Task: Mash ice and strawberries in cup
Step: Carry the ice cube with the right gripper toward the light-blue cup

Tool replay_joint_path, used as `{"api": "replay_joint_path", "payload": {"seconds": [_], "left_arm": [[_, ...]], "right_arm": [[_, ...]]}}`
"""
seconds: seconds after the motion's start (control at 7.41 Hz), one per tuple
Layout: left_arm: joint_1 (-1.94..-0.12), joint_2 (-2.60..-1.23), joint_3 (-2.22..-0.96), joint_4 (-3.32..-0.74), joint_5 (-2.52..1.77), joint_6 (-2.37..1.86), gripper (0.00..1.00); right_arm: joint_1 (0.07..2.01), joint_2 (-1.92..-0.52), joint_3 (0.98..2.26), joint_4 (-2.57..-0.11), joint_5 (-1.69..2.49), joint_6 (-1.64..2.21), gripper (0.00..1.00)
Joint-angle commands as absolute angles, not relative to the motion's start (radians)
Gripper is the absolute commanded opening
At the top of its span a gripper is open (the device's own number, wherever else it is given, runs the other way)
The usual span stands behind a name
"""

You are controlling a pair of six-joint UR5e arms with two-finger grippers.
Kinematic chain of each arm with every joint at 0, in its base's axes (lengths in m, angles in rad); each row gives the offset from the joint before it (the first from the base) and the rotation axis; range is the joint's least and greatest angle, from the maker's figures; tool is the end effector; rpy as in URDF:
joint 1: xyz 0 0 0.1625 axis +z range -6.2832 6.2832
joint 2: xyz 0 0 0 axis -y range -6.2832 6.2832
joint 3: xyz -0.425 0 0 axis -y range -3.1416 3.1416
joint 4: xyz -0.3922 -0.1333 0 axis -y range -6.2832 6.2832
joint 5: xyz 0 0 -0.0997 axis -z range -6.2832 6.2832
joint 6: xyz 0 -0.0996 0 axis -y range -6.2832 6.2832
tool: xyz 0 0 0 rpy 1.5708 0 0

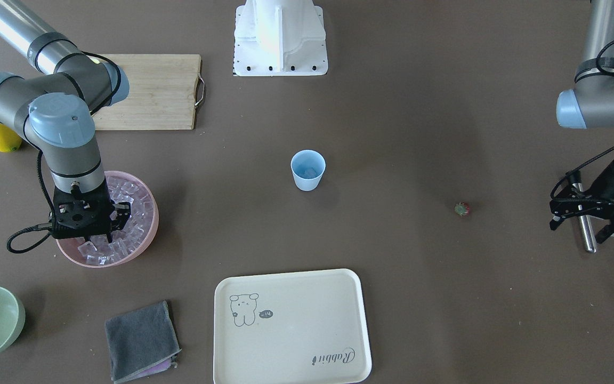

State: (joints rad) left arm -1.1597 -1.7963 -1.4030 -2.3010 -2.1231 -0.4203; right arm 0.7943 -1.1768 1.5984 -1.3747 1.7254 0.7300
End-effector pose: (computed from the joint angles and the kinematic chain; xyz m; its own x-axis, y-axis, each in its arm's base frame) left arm 0.1723 -0.5980 0.5432 0.6918 0.3580 -0.6271 0.0005 0.8682 0.4962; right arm -0.3779 -0.5530 0.4169 0.8597 -0.1756 0.4798 -0.0027 0.9375 0.3479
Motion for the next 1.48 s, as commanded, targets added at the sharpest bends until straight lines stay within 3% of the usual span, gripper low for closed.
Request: {"api": "replay_joint_path", "payload": {"seconds": [0.0, 0.4, 0.67, 0.81, 1.08, 1.35], "left_arm": [[-1.160, -1.796, -1.404, -2.301, -2.123, -0.420, 0.97], [-1.160, -1.795, -1.404, -2.302, -2.123, -0.420, 0.97], [-1.160, -1.795, -1.402, -2.301, -2.122, -0.420, 0.97], [-1.160, -1.798, -1.398, -2.299, -2.121, -0.419, 0.97], [-1.160, -1.810, -1.390, -2.298, -2.121, -0.422, 0.97], [-1.160, -1.831, -1.381, -2.290, -2.120, -0.422, 0.97]], "right_arm": [[0.796, -1.177, 1.611, -1.377, 1.727, 0.730, 0.33], [0.836, -1.192, 1.727, -1.437, 1.788, 0.727, 0.06], [0.809, -1.099, 1.900, -1.695, 1.819, 0.756, 0.04], [0.746, -1.000, 1.907, -1.768, 1.827, 0.884, 0.04], [0.585, -0.844, 1.891, -1.772, 1.761, 1.094, 0.04], [0.487, -0.705, 1.673, -1.690, 1.656, 1.178, 0.03]]}}
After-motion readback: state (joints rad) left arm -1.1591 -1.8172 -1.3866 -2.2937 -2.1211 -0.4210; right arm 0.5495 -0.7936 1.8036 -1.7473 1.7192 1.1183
